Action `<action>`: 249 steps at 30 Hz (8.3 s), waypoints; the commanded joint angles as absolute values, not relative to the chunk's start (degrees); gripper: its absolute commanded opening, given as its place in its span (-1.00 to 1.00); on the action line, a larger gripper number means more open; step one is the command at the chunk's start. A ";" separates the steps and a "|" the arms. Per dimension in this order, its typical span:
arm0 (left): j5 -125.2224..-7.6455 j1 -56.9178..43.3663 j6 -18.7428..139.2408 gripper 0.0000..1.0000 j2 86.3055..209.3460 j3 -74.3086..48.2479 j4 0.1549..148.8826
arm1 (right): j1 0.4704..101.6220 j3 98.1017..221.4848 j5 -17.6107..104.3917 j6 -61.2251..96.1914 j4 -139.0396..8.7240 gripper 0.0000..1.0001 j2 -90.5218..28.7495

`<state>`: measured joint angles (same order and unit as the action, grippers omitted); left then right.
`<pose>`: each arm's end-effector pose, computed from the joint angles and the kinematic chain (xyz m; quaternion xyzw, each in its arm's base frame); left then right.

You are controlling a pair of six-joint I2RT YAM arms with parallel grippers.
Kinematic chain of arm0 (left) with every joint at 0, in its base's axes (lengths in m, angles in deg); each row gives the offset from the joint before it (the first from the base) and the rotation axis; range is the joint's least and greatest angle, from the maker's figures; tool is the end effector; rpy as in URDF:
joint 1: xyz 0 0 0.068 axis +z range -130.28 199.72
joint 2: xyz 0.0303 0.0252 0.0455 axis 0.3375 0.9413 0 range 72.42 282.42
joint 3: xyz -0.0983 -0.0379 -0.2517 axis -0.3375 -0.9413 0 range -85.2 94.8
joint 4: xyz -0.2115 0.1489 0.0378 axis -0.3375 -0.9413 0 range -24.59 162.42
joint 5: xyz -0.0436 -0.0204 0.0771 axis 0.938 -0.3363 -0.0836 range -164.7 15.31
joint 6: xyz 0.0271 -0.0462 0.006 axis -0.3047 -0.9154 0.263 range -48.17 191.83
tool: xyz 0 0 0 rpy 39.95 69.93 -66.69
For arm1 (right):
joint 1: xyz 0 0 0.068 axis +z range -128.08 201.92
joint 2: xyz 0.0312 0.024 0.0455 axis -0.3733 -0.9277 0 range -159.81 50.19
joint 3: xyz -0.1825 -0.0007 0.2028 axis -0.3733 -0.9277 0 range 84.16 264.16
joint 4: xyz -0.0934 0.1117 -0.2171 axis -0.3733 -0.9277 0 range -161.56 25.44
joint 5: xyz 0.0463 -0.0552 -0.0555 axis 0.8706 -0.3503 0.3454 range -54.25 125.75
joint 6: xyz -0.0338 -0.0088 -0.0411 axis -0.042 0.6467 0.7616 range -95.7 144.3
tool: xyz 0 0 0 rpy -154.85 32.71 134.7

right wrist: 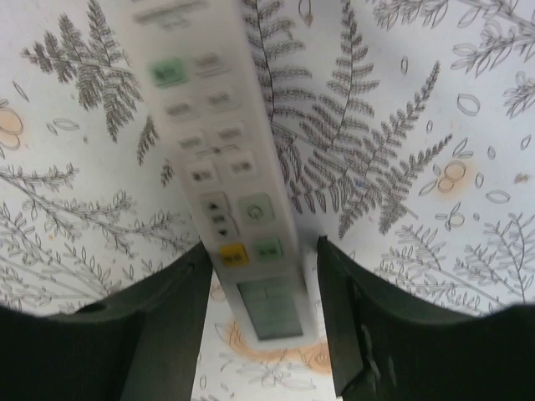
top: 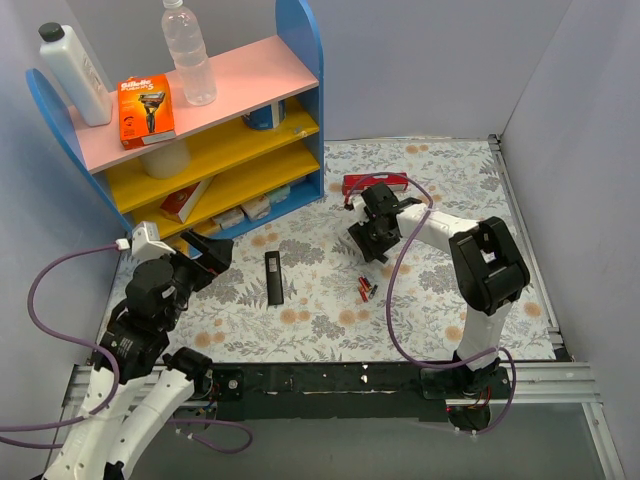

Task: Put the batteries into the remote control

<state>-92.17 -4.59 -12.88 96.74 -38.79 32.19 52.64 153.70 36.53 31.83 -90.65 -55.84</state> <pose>0.0831 -0.0259 0.3364 -0.4796 0.6469 -0.4008 0.4369 0.3229 0.1924 0.1725 -0.3199 0.9173 0.0541 0.2308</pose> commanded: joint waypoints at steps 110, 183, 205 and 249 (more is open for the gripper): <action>-55.01 -11.04 -39.08 -1.00 112.94 -65.78 111.17 | 65.95 123.80 49.73 -23.51 -25.55 0.91 -6.05; -26.62 -14.99 -13.95 -1.00 129.90 -57.43 109.24 | 66.48 149.03 71.70 -11.55 -50.07 0.45 -27.76; -40.14 -14.73 -14.22 0.39 122.08 -58.13 104.58 | 66.30 145.60 74.60 -11.39 -50.06 -0.97 -26.54; -68.36 -14.38 -33.63 -1.00 129.72 -64.98 106.15 | 69.90 129.25 40.42 -6.10 -66.50 0.49 -9.92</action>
